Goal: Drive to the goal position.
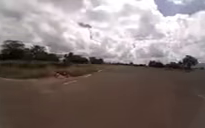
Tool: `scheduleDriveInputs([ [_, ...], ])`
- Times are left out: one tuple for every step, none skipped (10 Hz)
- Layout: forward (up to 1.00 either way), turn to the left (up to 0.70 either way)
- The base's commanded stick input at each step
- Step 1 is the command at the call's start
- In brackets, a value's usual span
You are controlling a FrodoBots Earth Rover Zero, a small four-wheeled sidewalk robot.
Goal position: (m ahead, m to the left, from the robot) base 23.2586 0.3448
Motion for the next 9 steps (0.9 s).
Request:
scheduleDriveInputs([
  [1.0,-0.4],
  [1.0,-0.4],
  [1.0,-0.35],
  [1.0,-0.29],
  [1.0,0.0],
  [1.0,0.0],
  [1.0,0.0],
  [1.0,0.0],
  [1.0,0.0],
])
